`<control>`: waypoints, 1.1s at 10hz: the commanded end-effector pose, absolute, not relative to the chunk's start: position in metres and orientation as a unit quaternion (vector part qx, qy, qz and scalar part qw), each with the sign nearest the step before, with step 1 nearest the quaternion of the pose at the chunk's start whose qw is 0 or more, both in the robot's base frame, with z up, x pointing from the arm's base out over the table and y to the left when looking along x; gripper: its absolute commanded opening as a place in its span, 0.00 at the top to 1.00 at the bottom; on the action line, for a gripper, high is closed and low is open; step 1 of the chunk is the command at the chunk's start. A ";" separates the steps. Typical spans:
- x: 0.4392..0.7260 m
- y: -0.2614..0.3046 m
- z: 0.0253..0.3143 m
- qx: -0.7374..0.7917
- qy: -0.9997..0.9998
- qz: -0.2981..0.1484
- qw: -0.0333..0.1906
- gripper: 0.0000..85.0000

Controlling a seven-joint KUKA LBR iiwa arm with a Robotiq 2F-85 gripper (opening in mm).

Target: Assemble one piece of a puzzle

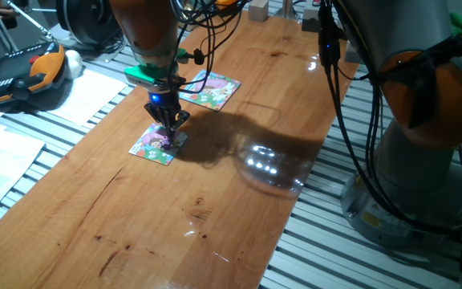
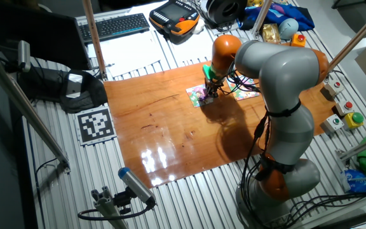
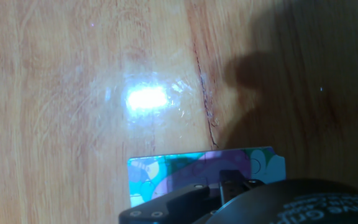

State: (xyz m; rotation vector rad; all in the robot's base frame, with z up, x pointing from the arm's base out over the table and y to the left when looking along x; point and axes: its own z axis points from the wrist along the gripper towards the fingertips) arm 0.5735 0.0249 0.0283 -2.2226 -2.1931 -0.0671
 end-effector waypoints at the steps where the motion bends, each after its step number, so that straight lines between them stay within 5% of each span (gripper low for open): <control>1: 0.573 0.025 0.028 -0.712 -0.702 -0.022 0.010 1.00; 11: 0.570 0.030 0.027 -0.717 -0.696 -0.030 0.015 1.00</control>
